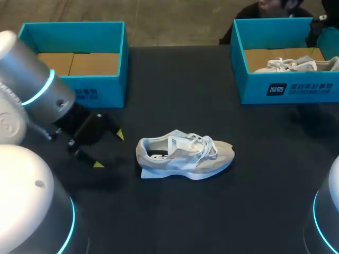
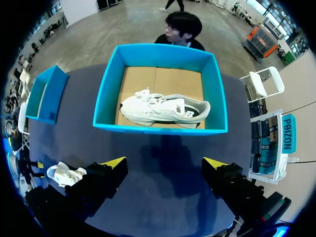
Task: Take the shoe out of the shoebox, open the shoe tongue, remove and reinsert the insole, then place the shoe into the shoebox
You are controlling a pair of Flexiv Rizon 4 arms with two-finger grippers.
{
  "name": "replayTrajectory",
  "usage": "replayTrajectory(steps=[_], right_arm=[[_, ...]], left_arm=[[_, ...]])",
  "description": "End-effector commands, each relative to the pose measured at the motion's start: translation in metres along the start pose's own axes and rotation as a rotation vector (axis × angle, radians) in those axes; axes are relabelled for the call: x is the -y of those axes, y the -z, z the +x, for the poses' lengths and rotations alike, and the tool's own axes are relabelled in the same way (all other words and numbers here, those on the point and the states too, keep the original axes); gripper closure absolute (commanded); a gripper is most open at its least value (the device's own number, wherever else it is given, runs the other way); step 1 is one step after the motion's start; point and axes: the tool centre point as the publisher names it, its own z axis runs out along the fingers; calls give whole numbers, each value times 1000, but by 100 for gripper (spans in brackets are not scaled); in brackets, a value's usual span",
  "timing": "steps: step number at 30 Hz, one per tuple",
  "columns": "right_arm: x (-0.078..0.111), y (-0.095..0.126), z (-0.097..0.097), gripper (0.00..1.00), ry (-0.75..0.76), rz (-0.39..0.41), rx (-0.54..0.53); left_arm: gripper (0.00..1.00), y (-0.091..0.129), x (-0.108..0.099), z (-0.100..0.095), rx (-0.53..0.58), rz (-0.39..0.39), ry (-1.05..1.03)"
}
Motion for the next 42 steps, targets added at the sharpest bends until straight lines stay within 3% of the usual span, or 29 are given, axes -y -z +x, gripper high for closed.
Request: replayTrajectory(steps=[1, 2, 20, 27, 42], right_arm=[[1, 0, 0, 0, 0, -2, 0], [1, 0, 0, 0, 0, -2, 0], [1, 0, 0, 0, 0, -2, 0], [1, 0, 0, 0, 0, -2, 0], [1, 0, 0, 0, 0, -2, 0]], left_arm=[[0, 1, -11, 9, 410, 144, 6], [0, 1, -11, 5, 355, 173, -38], [0, 1, -11, 5, 355, 173, -38], [0, 2, -6, 1, 324, 363, 140], [0, -5, 2, -10, 287, 513, 458]])
